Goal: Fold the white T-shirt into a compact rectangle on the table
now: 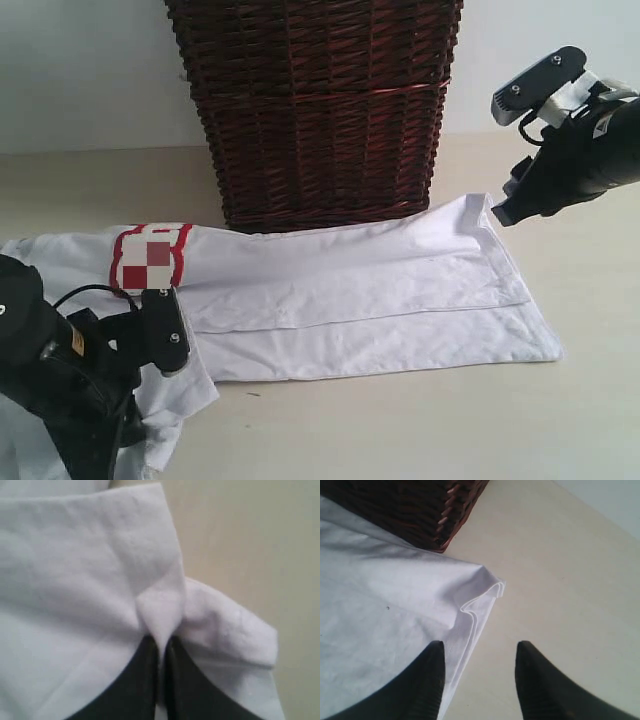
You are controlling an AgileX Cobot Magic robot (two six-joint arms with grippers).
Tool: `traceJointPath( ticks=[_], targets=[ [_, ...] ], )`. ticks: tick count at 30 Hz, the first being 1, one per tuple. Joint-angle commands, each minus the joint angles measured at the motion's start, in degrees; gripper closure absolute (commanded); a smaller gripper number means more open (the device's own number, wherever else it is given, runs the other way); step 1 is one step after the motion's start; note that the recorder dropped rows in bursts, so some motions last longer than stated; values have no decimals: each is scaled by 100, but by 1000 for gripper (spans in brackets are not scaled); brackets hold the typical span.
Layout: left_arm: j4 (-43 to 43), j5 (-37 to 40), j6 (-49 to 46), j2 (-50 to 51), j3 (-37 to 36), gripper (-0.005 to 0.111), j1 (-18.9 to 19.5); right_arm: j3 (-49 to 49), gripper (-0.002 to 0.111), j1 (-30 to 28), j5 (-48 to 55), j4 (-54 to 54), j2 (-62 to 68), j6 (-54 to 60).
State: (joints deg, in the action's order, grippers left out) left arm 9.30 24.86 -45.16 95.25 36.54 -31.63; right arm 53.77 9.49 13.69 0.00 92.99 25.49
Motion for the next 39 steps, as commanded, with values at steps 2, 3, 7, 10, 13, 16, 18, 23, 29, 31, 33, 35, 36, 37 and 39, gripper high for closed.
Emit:
traceJointPath(
  ticks=[2, 3, 7, 10, 13, 16, 18, 23, 29, 31, 33, 35, 36, 37, 39],
  targets=[
    [-31, 451, 17, -424, 82, 107, -33, 1, 65, -11, -52, 0, -27, -12],
    [-31, 548, 17, -525, 126, 107, -33, 1, 65, -11, -52, 0, -27, -12],
    [-20, 1061, 17, -822, 242, 107, -33, 1, 65, -11, -52, 0, -27, -12],
    [-31, 1450, 17, -1009, 310, 107, -33, 1, 65, -11, -67, 0, -27, -12],
    [-96, 1904, 17, -1228, 391, 107, -33, 1, 65, -11, -43, 0, -27, -12],
    [-112, 1930, 17, -1354, 391, 107, -33, 1, 65, 88, 310, 0, -27, 523],
    [-112, 1898, 17, -1328, 391, 107, -33, -21, 65, 476, 641, 241, 29, 1810],
    [-112, 1862, 17, -1302, 391, 107, -33, -21, 69, 1013, 1204, 102, 848, 3067],
    [-112, 1813, 17, -1302, 391, 107, -33, -21, 69, 1013, 857, -2186, 1267, 1427],
    [-112, 1813, 17, -1302, 391, 107, -33, -21, 65, 1013, 926, -2370, 1377, 1427],
    [-112, 1809, 17, -1302, 391, 107, -33, -21, 63, 1013, 953, -2430, 1460, 1427],
    [-100, 1810, 17, -1302, 391, 107, -33, -21, 63, 1013, 956, -2430, 1518, 1427],
    [-99, 1797, 17, -1302, 391, 107, -33, -21, 63, 1013, 956, -2430, 1562, 1427],
    [-99, 1797, 17, -1302, 391, 107, -33, -21, 63, 1013, 970, -2430, 1577, 1427],
    [-99, 1756, 17, -1302, 391, 107, -33, -21, 63, 1013, 997, -2539, 1644, 1427]
  ],
)
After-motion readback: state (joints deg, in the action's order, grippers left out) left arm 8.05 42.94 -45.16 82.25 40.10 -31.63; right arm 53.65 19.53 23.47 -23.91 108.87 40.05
